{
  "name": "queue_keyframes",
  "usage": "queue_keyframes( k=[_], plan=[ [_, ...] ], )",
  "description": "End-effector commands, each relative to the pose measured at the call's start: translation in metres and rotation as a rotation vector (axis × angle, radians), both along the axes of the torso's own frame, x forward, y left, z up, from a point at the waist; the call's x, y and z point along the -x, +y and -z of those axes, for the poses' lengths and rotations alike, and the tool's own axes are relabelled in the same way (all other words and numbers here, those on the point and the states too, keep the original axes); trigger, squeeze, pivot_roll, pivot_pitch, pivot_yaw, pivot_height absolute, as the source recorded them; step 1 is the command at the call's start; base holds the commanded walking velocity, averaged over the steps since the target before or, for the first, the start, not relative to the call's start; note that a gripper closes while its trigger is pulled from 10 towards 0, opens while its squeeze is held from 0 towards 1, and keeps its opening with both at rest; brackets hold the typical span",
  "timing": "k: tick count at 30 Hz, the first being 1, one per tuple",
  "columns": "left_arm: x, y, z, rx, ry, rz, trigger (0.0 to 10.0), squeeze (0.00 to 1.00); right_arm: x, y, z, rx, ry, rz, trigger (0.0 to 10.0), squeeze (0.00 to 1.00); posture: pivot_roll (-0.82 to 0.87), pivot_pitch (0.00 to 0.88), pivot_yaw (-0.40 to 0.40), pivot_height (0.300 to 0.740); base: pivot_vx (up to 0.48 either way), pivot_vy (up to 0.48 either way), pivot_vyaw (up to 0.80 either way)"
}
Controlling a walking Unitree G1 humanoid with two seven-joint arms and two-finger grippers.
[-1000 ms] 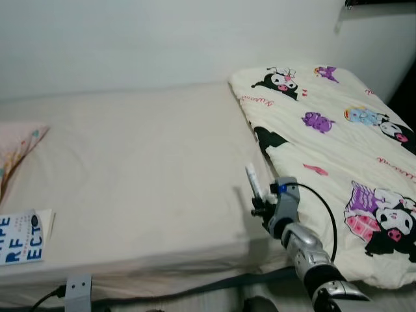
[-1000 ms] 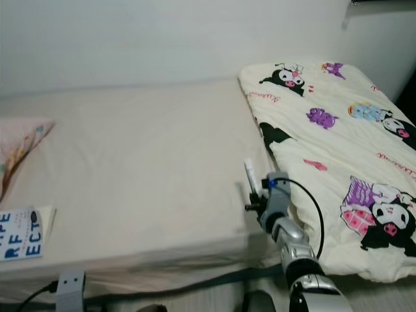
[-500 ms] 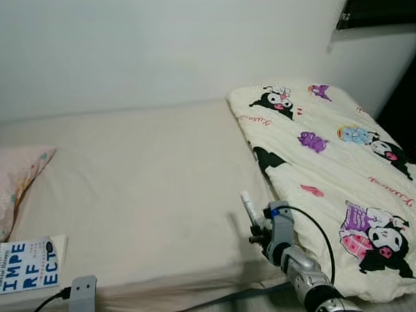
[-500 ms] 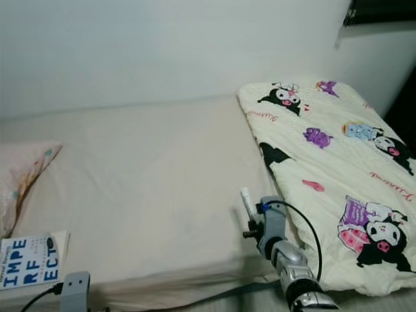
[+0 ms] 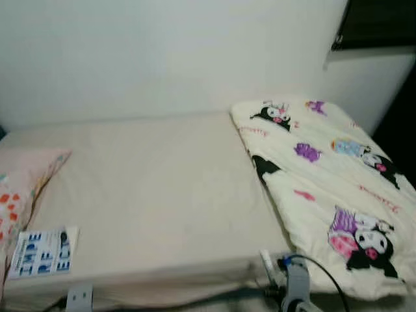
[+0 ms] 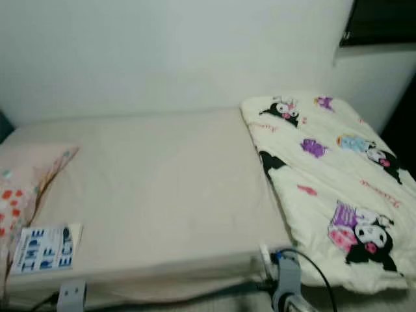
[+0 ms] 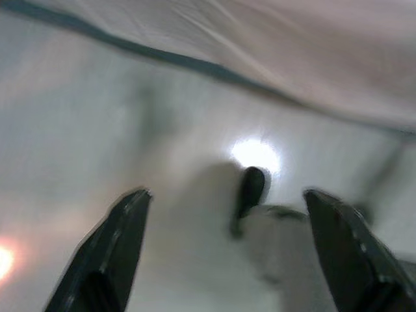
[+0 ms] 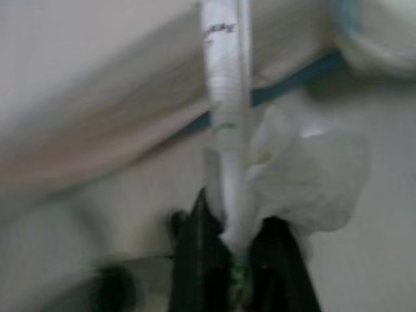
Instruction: Clean up the room
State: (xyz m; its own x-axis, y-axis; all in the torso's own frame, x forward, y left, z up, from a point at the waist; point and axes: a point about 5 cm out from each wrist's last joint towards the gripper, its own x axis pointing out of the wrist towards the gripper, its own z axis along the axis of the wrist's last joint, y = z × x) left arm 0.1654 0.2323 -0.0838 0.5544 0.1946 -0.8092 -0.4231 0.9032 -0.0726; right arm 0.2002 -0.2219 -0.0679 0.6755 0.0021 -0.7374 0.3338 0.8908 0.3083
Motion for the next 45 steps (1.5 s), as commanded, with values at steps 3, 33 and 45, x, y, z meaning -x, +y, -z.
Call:
queue_keyframes(
  k=[3, 33, 45],
  plan=[
    [-0.008, 0.006, -0.005, 0.113, -0.077, -0.112, 10.0, 0.00, 0.009, -0.008, 0.003, -0.128, -0.014, 0.215, 10.0, 0.00, -0.04, 0.056, 0.018, 0.740, 0.000, 0.000, 0.00],
    [-0.015, -0.017, -0.003, 0.247, -0.090, -0.052, 10.0, 0.00, 0.031, 0.000, 0.016, -0.057, 0.097, 0.065, 10.0, 0.00, -0.04, 0.069, 0.019, 0.740, 0.000, 0.000, 0.12],
    [-0.011, -0.026, 0.000, 0.233, -0.059, 0.026, 10.0, 0.00, 0.028, 0.007, 0.016, -0.024, 0.104, -0.026, 10.0, 0.00, -0.03, 0.070, 0.018, 0.740, 0.000, 0.000, 0.77]
  ],
)
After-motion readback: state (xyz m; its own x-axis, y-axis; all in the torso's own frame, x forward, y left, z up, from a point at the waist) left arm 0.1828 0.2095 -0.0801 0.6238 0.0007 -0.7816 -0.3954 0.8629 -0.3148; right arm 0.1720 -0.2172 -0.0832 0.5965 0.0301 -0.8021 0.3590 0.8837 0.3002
